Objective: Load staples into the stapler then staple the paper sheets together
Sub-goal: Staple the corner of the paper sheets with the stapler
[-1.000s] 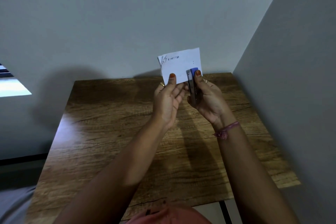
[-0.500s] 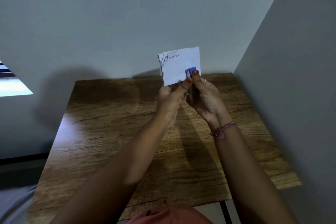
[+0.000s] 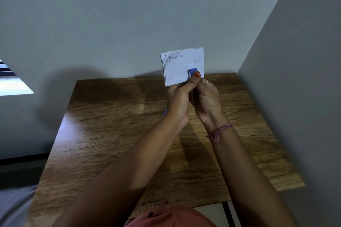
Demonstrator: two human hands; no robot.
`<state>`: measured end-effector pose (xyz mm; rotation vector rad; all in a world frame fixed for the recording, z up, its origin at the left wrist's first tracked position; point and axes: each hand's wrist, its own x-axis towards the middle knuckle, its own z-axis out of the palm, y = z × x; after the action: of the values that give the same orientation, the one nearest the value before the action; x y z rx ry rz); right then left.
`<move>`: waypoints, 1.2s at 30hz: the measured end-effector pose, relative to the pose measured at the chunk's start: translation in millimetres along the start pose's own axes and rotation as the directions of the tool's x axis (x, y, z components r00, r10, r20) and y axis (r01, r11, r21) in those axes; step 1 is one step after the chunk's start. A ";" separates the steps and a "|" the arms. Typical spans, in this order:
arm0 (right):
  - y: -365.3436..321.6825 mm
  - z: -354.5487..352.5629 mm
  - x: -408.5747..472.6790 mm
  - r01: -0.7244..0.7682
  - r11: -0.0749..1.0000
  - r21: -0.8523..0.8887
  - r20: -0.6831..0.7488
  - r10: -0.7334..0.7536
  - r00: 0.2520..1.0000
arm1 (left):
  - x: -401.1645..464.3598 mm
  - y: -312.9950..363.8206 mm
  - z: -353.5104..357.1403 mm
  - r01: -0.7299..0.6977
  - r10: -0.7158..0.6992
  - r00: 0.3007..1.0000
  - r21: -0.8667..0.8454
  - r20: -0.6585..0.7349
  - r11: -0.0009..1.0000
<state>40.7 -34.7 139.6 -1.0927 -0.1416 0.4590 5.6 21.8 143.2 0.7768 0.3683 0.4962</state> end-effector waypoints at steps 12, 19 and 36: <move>-5.6 -8.6 5.2 0.007 0.998 -0.054 0.024 -0.006 1.000 | -0.2 15.0 -16.5 0.043 -0.083 0.971 0.179 0.222 0.983; -11.2 -23.4 14.3 0.016 0.968 -0.250 -0.003 -0.018 1.000 | 6.5 36.4 -52.8 -0.015 -0.042 0.983 0.308 0.179 0.951; 31.0 -56.6 26.2 -0.279 0.956 -0.094 -0.056 0.275 0.960 | 19.7 39.5 -87.9 -0.009 0.110 0.981 0.529 -0.159 0.848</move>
<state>74.1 -58.4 83.3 -1.2276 0.0274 0.6857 -32.5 106.9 111.8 1.2857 0.6724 0.5341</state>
